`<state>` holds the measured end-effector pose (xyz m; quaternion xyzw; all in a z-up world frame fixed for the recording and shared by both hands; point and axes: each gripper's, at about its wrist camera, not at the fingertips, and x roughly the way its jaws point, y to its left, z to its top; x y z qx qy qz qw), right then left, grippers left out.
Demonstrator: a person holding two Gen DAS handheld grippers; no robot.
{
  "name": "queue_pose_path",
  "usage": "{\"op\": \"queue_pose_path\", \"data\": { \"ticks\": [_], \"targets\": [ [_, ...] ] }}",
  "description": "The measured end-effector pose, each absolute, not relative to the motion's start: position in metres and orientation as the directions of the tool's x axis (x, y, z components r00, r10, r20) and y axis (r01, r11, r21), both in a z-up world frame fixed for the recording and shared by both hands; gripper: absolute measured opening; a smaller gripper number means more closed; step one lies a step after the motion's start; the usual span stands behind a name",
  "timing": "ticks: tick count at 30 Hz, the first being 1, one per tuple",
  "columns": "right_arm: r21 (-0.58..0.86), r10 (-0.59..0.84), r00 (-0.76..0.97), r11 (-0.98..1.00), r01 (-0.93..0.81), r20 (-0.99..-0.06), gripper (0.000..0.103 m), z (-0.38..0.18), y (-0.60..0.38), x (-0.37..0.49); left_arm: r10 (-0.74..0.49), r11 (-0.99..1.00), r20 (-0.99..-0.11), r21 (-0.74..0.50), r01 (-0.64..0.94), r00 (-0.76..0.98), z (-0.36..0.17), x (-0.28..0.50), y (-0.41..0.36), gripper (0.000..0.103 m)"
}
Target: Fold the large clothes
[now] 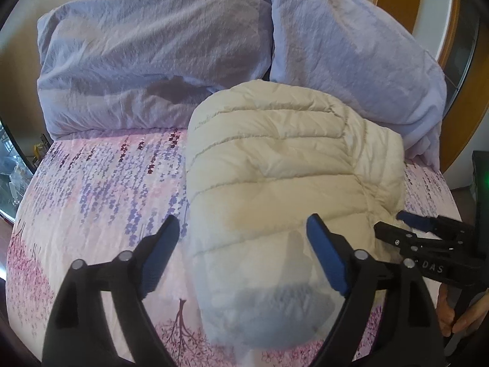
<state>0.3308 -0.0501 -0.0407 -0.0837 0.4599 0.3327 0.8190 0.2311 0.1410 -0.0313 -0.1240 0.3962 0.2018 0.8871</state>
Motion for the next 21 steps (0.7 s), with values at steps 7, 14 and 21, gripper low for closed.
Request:
{"op": "queue_pose_path", "data": {
  "ticks": [7, 14, 21],
  "targets": [
    [0.170, 0.480, 0.405, 0.782, -0.599, -0.778, 0.096, -0.027, -0.068, 0.304, 0.239, 0.893, -0.752, -0.079, -0.443, 0.615, -0.029, 0.200, 0.127, 0.096],
    [0.176, 0.467, 0.425, 0.806, -0.565, -0.775, 0.102, -0.025, -0.091, 0.282, 0.217, 0.881, -0.754, -0.123, -0.457, 0.620, -0.030, 0.171, 0.123, 0.101],
    [0.181, 0.443, 0.422, 0.828, -0.530, -0.791, 0.102, -0.028, -0.108, 0.256, 0.195, 0.875, -0.770, -0.142, -0.462, 0.607, -0.030, 0.149, 0.113, 0.101]
  ]
}}
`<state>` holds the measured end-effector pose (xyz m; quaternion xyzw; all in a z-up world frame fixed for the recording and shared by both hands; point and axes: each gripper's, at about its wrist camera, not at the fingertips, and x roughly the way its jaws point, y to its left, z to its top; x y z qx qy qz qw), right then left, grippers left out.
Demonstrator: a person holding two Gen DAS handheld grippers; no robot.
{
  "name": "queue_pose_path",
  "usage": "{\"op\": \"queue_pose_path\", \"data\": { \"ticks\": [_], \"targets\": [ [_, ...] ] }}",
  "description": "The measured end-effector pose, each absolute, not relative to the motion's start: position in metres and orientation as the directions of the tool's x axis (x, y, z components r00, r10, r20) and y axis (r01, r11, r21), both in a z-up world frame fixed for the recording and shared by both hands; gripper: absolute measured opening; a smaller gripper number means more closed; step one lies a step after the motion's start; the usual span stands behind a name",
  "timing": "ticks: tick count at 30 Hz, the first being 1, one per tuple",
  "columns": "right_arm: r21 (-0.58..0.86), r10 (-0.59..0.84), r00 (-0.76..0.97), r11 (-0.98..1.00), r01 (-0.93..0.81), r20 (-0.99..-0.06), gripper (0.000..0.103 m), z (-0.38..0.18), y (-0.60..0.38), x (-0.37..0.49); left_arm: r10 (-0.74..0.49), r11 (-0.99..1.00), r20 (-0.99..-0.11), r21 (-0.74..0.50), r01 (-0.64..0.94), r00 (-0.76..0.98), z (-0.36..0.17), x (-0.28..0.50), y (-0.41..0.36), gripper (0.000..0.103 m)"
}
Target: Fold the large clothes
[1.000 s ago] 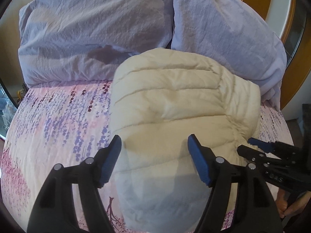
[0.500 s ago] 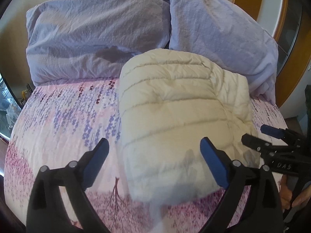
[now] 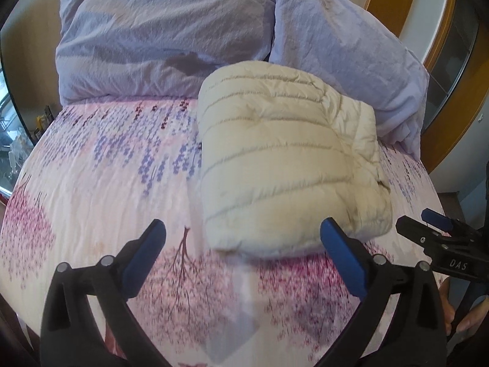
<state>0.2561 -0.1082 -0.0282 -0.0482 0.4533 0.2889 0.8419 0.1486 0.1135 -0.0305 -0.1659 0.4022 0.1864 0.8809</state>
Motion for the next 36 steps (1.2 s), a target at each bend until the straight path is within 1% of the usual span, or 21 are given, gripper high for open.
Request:
{"op": "queue_pose_path", "data": {
  "ticks": [3, 12, 19, 36],
  "targets": [
    [0.203, 0.450, 0.400, 0.826, -0.526, -0.798, 0.102, -0.028, -0.115, 0.245, 0.188, 0.881, -0.770, -0.142, -0.452, 0.609, -0.028, 0.138, 0.105, 0.101],
    [0.203, 0.462, 0.379, 0.807, -0.554, -0.802, 0.102, -0.019, -0.126, 0.207, 0.160, 0.904, -0.770, -0.137, -0.404, 0.618, -0.018, 0.109, 0.081, 0.101],
    [0.242, 0.478, 0.359, 0.808, -0.537, -0.801, 0.102, -0.016, -0.133, 0.199, 0.141, 0.903, -0.769, -0.159, -0.400, 0.624, -0.013, 0.097, 0.069, 0.101],
    [0.270, 0.502, 0.343, 0.796, -0.541, -0.794, 0.102, -0.013, -0.136, 0.189, 0.124, 0.904, -0.769, -0.173, -0.391, 0.627, -0.014, 0.088, 0.061, 0.101]
  ]
}}
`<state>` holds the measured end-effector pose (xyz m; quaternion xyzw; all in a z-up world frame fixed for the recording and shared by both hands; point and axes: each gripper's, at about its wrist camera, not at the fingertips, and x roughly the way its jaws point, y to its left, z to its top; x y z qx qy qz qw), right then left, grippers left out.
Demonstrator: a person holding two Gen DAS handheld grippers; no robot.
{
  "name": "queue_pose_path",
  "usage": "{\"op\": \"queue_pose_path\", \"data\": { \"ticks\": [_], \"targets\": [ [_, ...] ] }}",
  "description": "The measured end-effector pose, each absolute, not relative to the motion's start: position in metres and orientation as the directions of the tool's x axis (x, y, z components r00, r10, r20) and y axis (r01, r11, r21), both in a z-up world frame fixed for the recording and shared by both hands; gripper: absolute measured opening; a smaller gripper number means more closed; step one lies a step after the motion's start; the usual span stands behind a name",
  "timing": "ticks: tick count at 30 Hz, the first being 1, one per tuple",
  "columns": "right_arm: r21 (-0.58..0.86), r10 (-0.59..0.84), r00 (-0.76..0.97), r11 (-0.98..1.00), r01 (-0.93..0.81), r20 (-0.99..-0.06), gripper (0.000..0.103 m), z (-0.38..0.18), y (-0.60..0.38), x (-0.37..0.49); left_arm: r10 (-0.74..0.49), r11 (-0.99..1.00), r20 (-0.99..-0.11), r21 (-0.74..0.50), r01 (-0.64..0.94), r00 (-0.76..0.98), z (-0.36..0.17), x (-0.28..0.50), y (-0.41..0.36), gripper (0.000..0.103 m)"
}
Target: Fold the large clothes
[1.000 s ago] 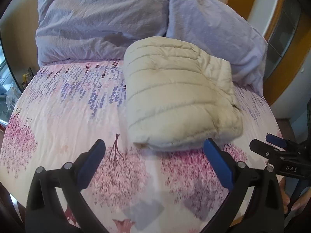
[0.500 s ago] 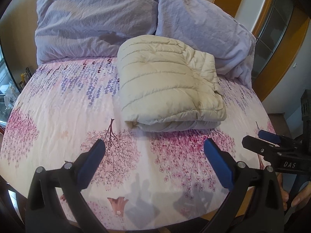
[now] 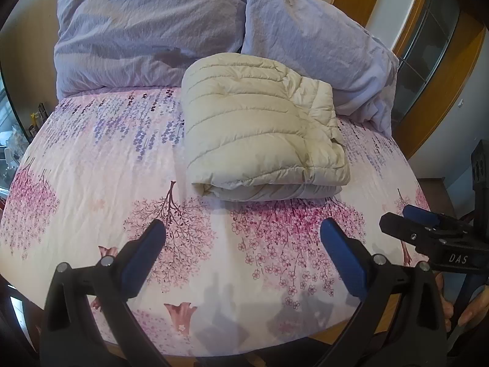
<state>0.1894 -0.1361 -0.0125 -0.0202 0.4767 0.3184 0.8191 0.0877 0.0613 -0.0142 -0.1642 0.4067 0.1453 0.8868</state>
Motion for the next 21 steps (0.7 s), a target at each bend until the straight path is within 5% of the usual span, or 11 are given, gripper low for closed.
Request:
{"op": "queue_pose_path", "data": {
  "ticks": [21],
  "targets": [
    [0.282, 0.512, 0.324, 0.786, -0.550, -0.796, 0.102, -0.0156, -0.1308, 0.1862, 0.112, 0.899, -0.778, -0.186, -0.397, 0.619, -0.0158, 0.0907, 0.0606, 0.101]
  ]
}}
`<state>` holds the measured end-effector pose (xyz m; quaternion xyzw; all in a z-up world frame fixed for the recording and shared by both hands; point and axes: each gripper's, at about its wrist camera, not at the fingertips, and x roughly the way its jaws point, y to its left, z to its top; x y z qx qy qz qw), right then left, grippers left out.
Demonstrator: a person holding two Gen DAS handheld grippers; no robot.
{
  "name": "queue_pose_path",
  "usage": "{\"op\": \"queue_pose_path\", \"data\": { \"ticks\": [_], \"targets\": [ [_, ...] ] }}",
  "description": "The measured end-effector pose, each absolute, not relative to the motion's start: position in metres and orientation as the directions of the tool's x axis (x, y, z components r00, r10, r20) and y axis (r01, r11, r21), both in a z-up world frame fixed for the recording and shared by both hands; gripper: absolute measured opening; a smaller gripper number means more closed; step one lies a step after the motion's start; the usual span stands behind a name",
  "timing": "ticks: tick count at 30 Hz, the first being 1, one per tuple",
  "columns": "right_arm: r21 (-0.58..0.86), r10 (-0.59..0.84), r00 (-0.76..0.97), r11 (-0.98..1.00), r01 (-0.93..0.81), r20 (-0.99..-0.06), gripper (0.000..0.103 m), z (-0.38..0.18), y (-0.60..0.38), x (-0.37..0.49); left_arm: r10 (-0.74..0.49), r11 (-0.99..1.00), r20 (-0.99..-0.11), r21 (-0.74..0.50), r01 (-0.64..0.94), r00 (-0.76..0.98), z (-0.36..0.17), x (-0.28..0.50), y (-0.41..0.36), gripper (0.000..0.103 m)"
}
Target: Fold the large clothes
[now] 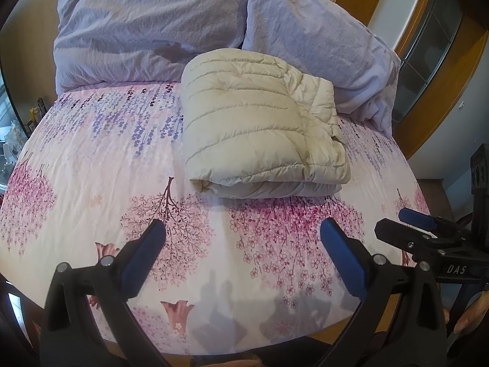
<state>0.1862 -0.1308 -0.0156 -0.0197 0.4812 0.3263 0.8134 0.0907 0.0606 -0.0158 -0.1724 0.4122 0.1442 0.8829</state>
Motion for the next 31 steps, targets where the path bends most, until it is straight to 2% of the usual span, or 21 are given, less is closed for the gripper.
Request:
{"op": "queue_pose_path", "data": {
  "ticks": [31],
  "targets": [
    [0.294, 0.516, 0.315, 0.785, -0.545, -0.797, 0.102, -0.0183, -0.1319, 0.1873, 0.112, 0.898, -0.778, -0.188, -0.398, 0.619, -0.0151, 0.0924, 0.0596, 0.101]
  ]
}}
